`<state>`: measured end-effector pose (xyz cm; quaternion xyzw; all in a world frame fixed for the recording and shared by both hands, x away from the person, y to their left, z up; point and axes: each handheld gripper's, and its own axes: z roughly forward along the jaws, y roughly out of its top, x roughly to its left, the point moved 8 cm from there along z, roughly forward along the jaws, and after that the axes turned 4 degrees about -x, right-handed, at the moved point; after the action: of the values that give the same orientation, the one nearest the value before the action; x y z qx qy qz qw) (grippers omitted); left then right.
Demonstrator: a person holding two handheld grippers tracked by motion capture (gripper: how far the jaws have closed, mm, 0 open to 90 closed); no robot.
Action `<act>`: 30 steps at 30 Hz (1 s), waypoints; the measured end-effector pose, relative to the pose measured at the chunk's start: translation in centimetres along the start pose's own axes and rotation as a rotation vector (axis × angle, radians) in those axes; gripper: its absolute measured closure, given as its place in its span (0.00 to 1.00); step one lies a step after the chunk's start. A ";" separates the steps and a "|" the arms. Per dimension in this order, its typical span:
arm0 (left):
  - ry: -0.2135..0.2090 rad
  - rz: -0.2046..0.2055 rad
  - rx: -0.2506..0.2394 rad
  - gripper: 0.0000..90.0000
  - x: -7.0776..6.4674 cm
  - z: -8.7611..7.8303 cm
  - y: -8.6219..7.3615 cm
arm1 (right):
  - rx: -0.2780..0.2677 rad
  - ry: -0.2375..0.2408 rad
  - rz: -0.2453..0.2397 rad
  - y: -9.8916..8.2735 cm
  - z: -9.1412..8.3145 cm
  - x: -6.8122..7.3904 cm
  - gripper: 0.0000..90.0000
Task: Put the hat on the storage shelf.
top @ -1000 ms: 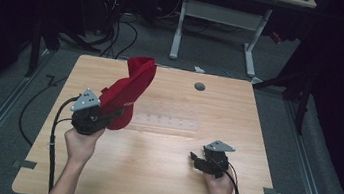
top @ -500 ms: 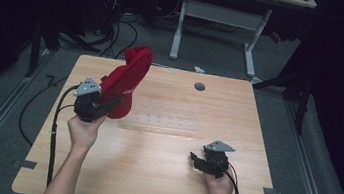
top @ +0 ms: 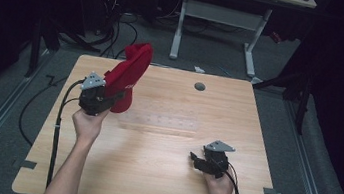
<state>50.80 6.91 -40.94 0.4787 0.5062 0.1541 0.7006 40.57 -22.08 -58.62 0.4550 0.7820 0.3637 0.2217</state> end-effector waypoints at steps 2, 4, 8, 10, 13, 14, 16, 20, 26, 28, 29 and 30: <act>0.004 0.006 0.000 0.94 0.2 0.2 -0.2 | 0.000 0.000 0.000 0.0 0.0 0.0 0.43; 0.011 0.012 0.002 0.94 0.4 0.4 -0.4 | 0.000 0.000 0.000 0.0 0.0 0.0 0.43; 0.023 0.016 0.006 0.94 1.0 0.7 -0.8 | 0.000 0.000 -0.001 0.0 0.0 0.0 0.43; 0.033 0.029 0.011 0.94 1.3 0.8 -1.0 | 0.000 0.000 -0.001 0.0 0.0 0.0 0.43; 0.034 0.033 0.011 0.93 1.4 1.0 -1.2 | 0.000 0.000 -0.001 0.0 0.0 0.0 0.43; 0.035 0.035 0.011 0.93 1.4 1.0 -1.2 | 0.000 0.000 -0.001 0.0 0.0 0.0 0.43; 0.038 0.043 0.011 0.93 1.5 1.1 -1.3 | 0.000 0.000 -0.001 0.0 0.0 0.0 0.43; 0.046 0.050 0.014 0.93 1.7 1.3 -1.5 | 0.000 0.001 -0.001 0.0 0.0 0.0 0.43; 0.055 0.064 0.026 0.93 1.9 1.6 -2.2 | 0.000 0.001 -0.001 0.0 0.0 0.0 0.43; 0.057 0.063 0.027 0.93 1.9 1.7 -2.4 | -0.001 0.001 -0.004 0.0 0.0 0.0 0.43; 0.059 0.061 0.024 0.93 2.0 1.8 -2.4 | 0.000 0.001 -0.002 0.0 0.0 0.0 0.43; 0.061 0.060 0.024 0.93 2.1 1.7 -2.5 | -0.001 0.001 -0.004 0.0 0.0 0.0 0.42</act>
<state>52.54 6.24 -44.13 0.4974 0.5143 0.1835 0.6742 40.58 -22.07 -58.63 0.4531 0.7829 0.3637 0.2224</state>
